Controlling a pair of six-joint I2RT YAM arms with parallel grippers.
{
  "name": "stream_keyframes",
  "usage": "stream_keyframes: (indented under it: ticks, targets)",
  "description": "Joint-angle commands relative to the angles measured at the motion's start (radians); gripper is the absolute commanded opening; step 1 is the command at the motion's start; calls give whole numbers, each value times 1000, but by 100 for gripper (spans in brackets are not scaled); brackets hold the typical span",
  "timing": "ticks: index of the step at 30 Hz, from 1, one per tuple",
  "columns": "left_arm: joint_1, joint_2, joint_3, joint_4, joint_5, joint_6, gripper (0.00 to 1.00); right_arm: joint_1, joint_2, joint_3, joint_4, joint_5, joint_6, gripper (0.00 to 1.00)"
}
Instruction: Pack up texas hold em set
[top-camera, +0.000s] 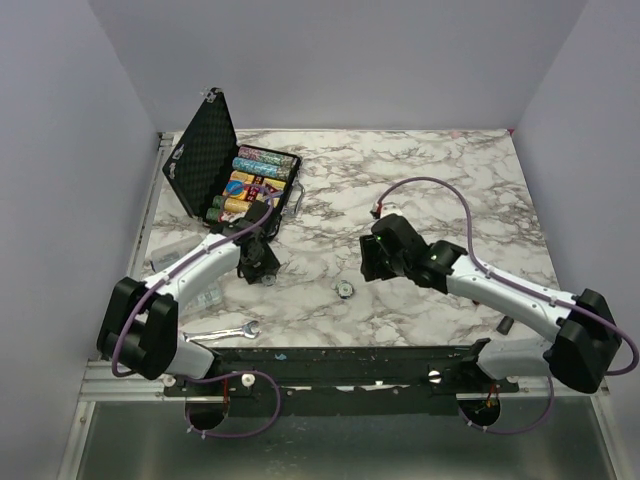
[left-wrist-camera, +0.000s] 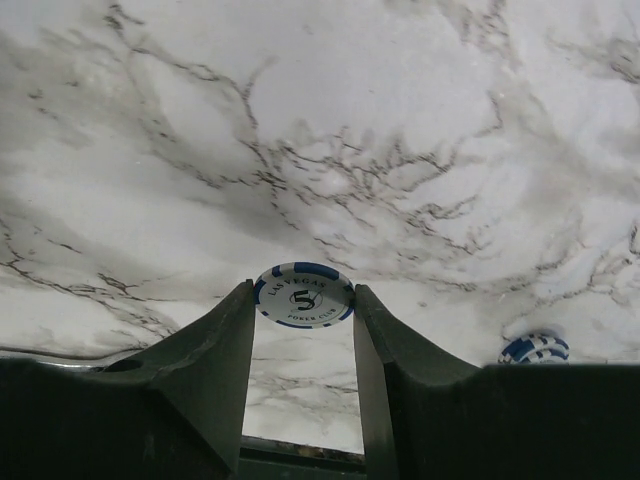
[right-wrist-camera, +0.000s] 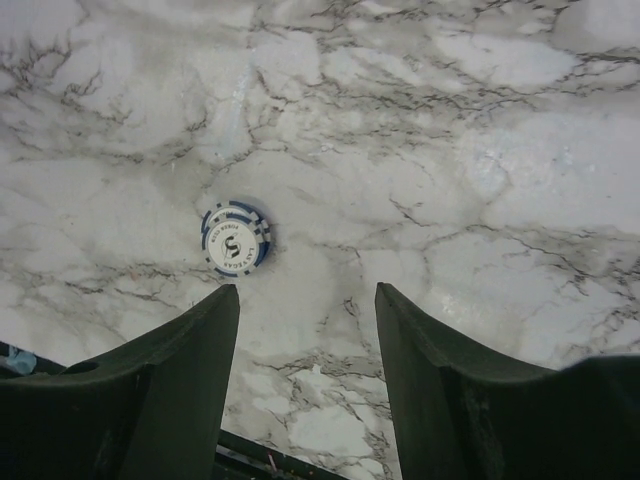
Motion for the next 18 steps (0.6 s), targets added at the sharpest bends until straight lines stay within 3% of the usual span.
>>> stream_keyframes:
  ticks: [1,7,18]
  targets:
    - [-88,55,117,-17,10,82,22,-35,-88,-24,-21,154,76,58]
    - [-206,176,292,-78,109,125,21,-113,-218,-84,-11,177,136,58]
    - [-373,391,536,-110,203,122,20,-124,-288,-106,-11,133,127,59]
